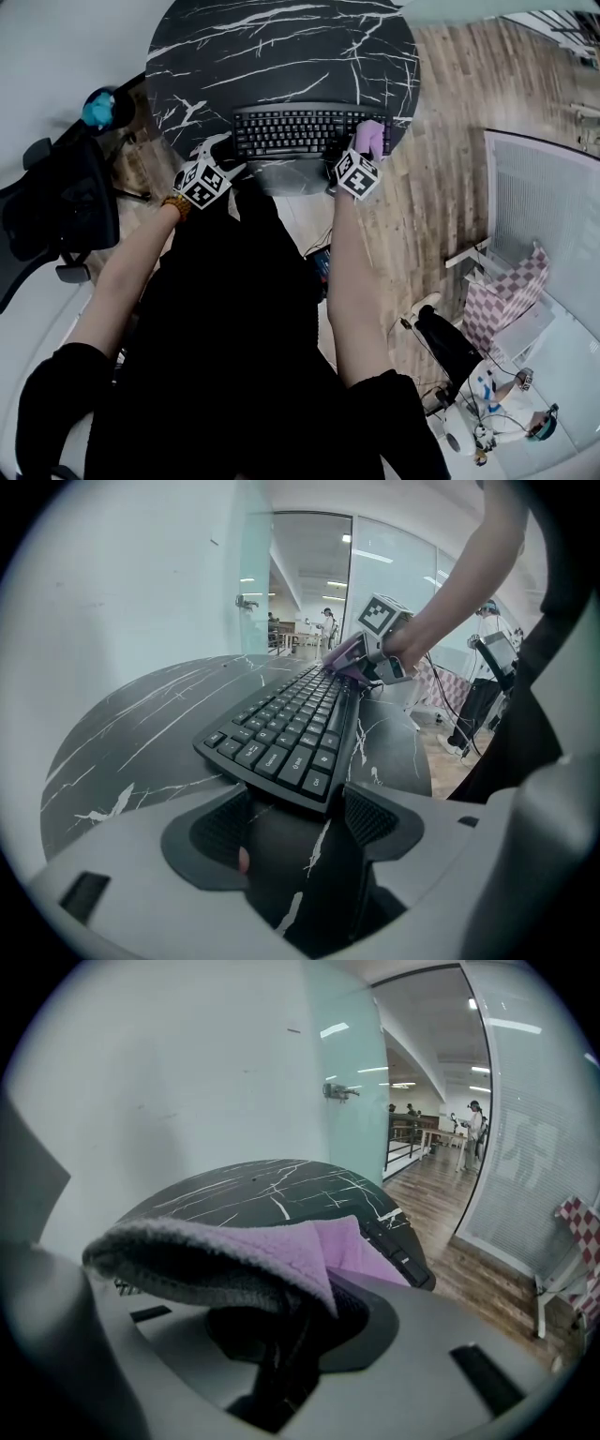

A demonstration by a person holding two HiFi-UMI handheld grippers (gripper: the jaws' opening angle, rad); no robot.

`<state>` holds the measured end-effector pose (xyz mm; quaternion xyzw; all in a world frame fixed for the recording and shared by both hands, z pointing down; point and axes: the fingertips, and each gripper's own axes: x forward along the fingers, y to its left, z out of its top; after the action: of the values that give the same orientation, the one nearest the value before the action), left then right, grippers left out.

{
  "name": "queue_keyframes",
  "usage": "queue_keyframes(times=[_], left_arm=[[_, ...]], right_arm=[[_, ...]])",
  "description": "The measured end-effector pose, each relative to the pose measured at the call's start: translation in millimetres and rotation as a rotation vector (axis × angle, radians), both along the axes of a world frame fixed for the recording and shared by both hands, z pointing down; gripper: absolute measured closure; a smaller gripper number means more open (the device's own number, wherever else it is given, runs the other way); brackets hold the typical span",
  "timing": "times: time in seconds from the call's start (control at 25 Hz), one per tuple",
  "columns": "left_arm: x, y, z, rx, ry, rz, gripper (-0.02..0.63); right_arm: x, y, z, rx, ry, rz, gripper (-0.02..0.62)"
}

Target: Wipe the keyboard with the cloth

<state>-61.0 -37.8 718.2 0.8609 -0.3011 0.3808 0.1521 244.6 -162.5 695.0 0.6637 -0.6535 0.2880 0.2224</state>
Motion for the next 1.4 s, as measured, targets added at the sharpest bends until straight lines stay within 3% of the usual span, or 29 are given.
queue_keyframes(times=[0.4,1.08,1.4], left_arm=[[-0.6,0.7,-0.2,-0.005,-0.003,-0.001,0.295],[-0.7,0.4,-0.7,-0.002,0.004,0.001,0.295],[-0.9,1.0,-0.6,-0.003,0.008,0.004,0.295]], right_arm=[[-28.4,6.8,0.8,0.0,-0.022,-0.002,0.512],[-115.1,27.4,2.0,-0.001,-0.032,-0.138,0.512],[-130.8,34.3,2.0,0.0,-0.038,-0.12,0.512]])
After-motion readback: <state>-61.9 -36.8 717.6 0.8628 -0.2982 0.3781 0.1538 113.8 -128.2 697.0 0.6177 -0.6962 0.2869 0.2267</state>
